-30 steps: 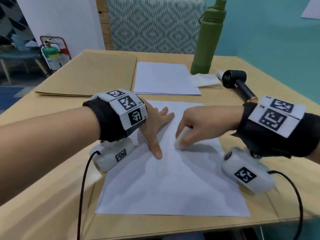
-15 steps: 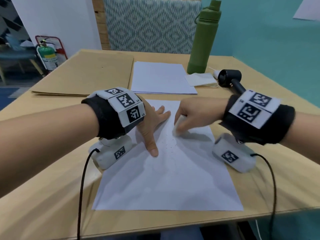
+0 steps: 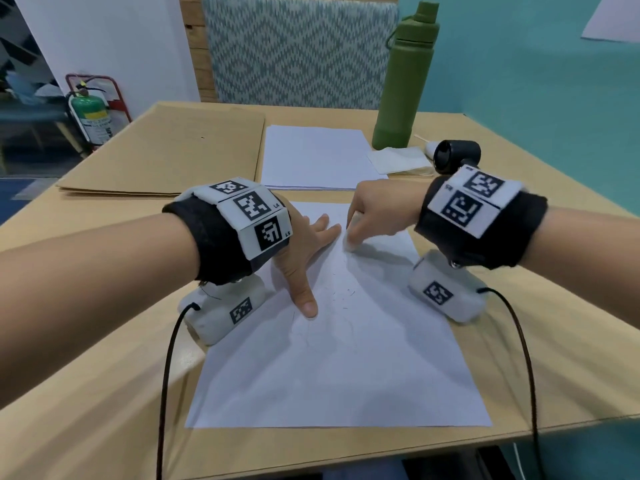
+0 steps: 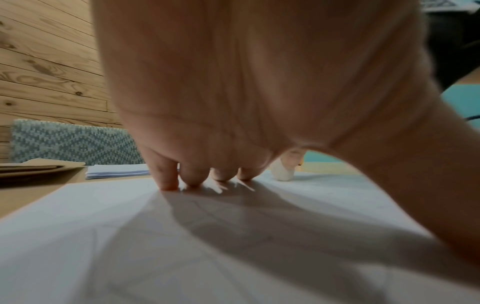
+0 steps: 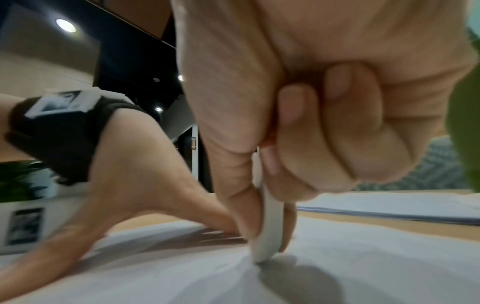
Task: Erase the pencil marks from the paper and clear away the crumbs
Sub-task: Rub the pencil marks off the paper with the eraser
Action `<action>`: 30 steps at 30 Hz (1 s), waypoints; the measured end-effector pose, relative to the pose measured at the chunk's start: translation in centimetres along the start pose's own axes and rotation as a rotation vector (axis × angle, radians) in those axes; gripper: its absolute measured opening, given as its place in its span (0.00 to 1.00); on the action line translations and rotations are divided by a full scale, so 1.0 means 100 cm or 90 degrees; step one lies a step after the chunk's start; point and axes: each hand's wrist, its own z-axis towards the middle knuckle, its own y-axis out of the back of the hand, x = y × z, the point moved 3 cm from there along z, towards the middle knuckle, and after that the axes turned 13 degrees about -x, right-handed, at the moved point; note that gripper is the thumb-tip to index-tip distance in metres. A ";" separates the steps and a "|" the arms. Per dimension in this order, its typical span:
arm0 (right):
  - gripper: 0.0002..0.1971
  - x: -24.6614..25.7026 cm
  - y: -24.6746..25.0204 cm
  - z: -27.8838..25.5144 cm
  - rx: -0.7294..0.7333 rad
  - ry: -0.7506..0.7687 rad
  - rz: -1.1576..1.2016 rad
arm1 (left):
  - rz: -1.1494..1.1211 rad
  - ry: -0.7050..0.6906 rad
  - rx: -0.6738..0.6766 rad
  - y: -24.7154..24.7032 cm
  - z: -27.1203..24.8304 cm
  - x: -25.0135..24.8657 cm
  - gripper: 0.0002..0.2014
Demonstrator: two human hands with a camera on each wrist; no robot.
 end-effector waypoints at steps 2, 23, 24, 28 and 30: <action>0.16 0.006 -0.005 -0.006 0.022 0.030 0.014 | 0.001 -0.003 0.000 0.001 -0.002 -0.001 0.63; 0.11 -0.009 -0.002 0.002 -0.051 -0.032 0.022 | -0.018 -0.015 0.001 -0.002 0.001 0.001 0.66; 0.11 -0.011 -0.003 0.002 -0.053 -0.031 0.027 | -0.018 -0.012 0.000 -0.002 0.002 0.001 0.65; 0.20 0.004 -0.013 -0.021 0.042 0.074 0.027 | -0.038 -0.017 -0.006 -0.003 0.003 0.001 0.65; 0.18 0.007 -0.012 -0.029 0.093 0.091 0.056 | -0.049 -0.022 -0.019 -0.004 0.004 0.000 0.63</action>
